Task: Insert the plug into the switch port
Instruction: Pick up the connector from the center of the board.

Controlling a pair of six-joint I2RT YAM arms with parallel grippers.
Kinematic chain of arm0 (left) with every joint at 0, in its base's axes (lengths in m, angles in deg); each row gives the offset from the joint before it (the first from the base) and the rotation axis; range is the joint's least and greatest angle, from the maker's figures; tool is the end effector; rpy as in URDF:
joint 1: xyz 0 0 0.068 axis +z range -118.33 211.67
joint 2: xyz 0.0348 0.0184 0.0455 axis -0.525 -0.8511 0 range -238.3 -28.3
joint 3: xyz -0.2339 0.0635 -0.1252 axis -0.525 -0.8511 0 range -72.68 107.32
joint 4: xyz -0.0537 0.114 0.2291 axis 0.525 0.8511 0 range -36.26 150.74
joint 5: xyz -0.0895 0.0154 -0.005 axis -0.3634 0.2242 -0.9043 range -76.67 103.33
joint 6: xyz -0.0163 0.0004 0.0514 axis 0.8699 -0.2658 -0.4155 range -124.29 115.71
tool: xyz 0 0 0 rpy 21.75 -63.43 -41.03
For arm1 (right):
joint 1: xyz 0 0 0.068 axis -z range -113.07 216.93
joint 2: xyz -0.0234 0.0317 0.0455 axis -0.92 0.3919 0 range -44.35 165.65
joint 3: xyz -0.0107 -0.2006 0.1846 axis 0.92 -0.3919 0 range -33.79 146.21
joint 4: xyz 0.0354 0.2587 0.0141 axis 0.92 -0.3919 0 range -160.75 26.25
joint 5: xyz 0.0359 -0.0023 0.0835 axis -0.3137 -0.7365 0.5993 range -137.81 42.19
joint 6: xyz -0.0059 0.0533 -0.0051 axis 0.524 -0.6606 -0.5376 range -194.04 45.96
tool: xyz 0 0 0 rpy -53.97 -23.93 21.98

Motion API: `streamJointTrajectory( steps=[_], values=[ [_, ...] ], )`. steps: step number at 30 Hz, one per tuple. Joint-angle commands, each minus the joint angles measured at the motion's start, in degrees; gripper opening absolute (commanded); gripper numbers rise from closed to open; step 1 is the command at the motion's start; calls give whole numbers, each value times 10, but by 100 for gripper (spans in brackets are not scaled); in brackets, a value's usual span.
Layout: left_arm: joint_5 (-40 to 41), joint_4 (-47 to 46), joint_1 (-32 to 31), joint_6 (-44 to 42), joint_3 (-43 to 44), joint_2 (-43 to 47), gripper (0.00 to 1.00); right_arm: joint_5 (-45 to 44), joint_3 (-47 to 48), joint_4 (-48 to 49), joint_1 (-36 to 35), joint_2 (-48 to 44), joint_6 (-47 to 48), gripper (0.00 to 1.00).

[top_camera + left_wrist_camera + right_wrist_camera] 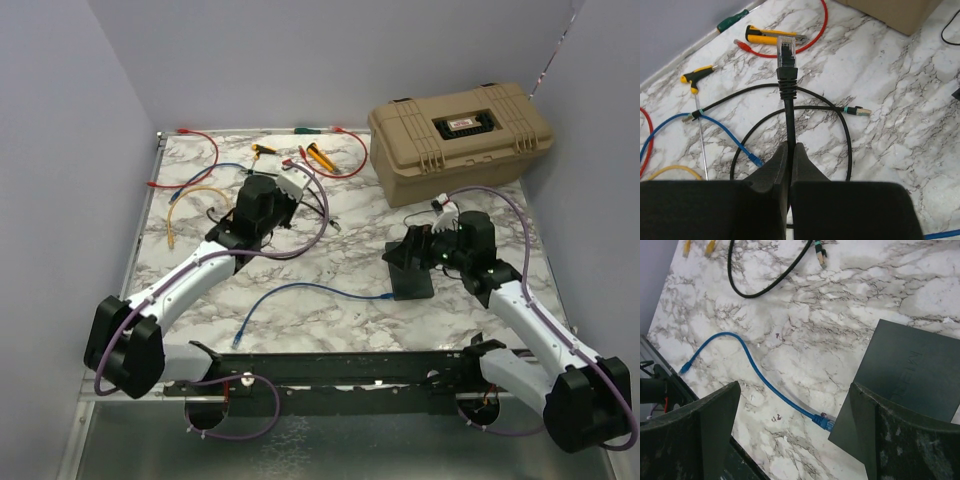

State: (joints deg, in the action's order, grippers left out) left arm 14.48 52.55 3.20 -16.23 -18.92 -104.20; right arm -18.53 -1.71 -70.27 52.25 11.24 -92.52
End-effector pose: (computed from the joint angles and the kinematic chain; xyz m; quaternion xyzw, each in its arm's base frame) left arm 0.2708 -0.1459 0.2936 0.2792 0.7751 -0.0733 0.5621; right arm 0.1991 0.0702 0.2361 -0.0985 0.8418 0.3478 0.4009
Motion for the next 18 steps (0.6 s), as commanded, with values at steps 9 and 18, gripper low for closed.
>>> streamJointTrajectory(
  steps=[9,18],
  values=[
    [92,-71,-90,-110,-78,79,0,54,77,47,-3,63,-39,92],
    [148,-152,-152,-152,-133,94,0,15,122,68,-3,94,-142,88]
  ],
)
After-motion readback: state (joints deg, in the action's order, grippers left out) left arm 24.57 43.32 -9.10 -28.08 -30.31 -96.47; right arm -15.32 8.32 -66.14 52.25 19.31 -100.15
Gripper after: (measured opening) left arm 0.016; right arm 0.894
